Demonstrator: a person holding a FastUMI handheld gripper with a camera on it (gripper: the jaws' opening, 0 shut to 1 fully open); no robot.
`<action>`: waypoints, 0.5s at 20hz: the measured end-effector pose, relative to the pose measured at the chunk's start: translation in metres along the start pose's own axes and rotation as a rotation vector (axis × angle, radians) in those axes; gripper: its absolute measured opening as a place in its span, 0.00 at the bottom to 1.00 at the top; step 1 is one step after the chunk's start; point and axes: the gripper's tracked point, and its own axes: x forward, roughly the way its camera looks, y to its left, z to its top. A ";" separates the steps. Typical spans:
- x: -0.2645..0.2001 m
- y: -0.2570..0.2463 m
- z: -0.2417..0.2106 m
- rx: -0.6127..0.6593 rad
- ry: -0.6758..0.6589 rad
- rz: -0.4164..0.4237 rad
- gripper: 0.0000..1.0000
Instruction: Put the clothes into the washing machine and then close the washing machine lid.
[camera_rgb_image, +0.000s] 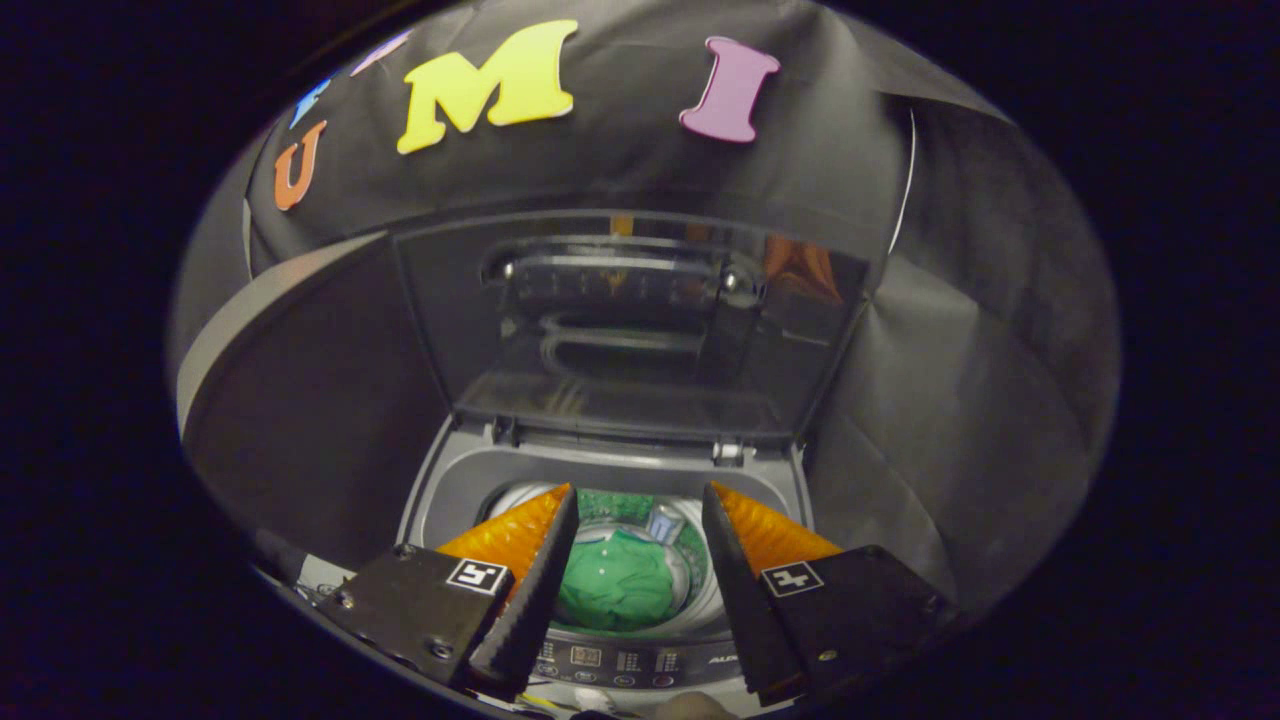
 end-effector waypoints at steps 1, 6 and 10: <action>-0.006 -0.002 0.013 0.003 -0.031 -0.001 0.78; -0.030 -0.003 0.072 0.029 -0.143 0.009 0.78; -0.034 -0.005 0.112 0.051 -0.197 0.012 0.78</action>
